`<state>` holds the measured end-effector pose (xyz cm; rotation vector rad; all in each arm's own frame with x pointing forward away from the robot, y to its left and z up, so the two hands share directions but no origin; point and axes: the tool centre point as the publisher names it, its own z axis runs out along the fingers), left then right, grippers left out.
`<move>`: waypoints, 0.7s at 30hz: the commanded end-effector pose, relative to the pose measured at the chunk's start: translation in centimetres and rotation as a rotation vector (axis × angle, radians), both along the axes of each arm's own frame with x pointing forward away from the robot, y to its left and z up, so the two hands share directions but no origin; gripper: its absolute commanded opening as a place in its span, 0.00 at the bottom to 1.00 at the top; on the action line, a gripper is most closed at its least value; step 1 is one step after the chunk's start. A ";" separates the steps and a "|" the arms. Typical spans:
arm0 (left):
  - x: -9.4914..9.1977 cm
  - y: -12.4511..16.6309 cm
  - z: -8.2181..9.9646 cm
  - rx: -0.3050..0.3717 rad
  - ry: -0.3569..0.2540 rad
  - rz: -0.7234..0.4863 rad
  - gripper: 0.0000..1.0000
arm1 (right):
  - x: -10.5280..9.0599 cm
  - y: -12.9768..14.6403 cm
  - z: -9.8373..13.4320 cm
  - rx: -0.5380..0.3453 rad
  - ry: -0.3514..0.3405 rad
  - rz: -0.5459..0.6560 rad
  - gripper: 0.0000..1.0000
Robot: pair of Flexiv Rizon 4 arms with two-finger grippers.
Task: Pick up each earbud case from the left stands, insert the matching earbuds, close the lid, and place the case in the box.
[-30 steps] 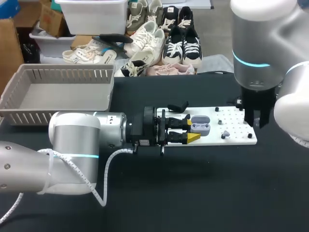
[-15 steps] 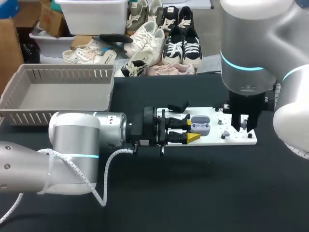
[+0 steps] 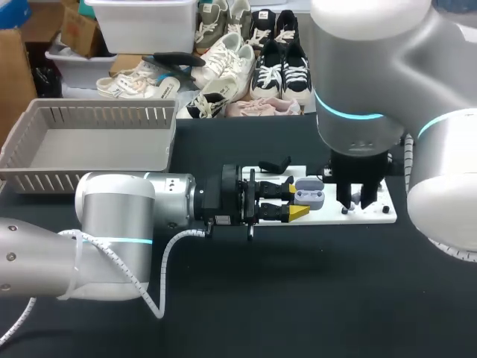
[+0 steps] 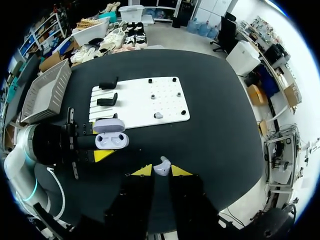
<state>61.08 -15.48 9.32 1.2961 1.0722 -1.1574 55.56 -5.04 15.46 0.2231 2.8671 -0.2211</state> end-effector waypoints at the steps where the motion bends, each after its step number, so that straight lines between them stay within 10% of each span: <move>1: -0.1 0.0 0.0 -0.001 -0.001 0.005 0.00 | 0.4 0.5 0.1 -0.008 0.010 -0.004 0.00; 21: -0.1 0.0 0.0 -0.001 -0.001 0.005 0.00 | 0.3 3.1 0.6 0.037 -0.018 0.037 0.00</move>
